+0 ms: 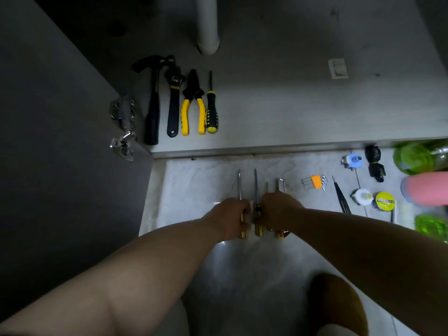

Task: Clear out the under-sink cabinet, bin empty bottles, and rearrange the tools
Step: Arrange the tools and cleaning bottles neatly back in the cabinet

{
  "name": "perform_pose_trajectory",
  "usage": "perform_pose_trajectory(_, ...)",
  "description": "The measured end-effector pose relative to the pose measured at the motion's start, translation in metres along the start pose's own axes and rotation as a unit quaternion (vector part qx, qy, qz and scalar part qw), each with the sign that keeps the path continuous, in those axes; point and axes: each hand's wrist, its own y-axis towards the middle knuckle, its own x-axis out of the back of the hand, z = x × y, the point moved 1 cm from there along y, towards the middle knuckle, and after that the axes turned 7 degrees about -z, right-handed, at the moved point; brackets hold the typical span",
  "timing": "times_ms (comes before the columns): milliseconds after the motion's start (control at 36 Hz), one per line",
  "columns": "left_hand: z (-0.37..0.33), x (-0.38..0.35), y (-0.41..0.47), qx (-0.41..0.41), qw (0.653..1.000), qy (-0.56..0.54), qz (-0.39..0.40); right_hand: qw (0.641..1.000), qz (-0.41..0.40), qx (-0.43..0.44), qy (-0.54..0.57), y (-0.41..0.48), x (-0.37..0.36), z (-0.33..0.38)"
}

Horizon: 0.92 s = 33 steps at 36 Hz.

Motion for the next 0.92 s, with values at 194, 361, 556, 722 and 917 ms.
perform_pose_trajectory(194,0.012,0.004,-0.003,0.003,1.0,0.0,-0.031,0.994,0.049,-0.08,0.062,-0.002,-0.01,0.016)
perform_pose_trajectory(361,0.013,0.027,-0.009,-0.058,0.998,0.026,-0.009,0.95,0.203,-0.142,0.191,0.002,0.021,0.009)
perform_pose_trajectory(556,-0.011,0.046,-0.024,-0.155,0.983,0.088,-0.051,0.929,0.309,-0.067,0.194,-0.029,0.094,-0.015)
perform_pose_trajectory(722,-0.04,0.08,-0.022,-0.223,0.94,0.076,-0.246,0.9,0.329,0.031,0.282,-0.044,0.151,-0.026)
perform_pose_trajectory(917,-0.062,0.133,0.011,-0.12,0.908,-0.067,-0.396,0.874,0.121,0.057,0.467,-0.019,0.176,-0.02)
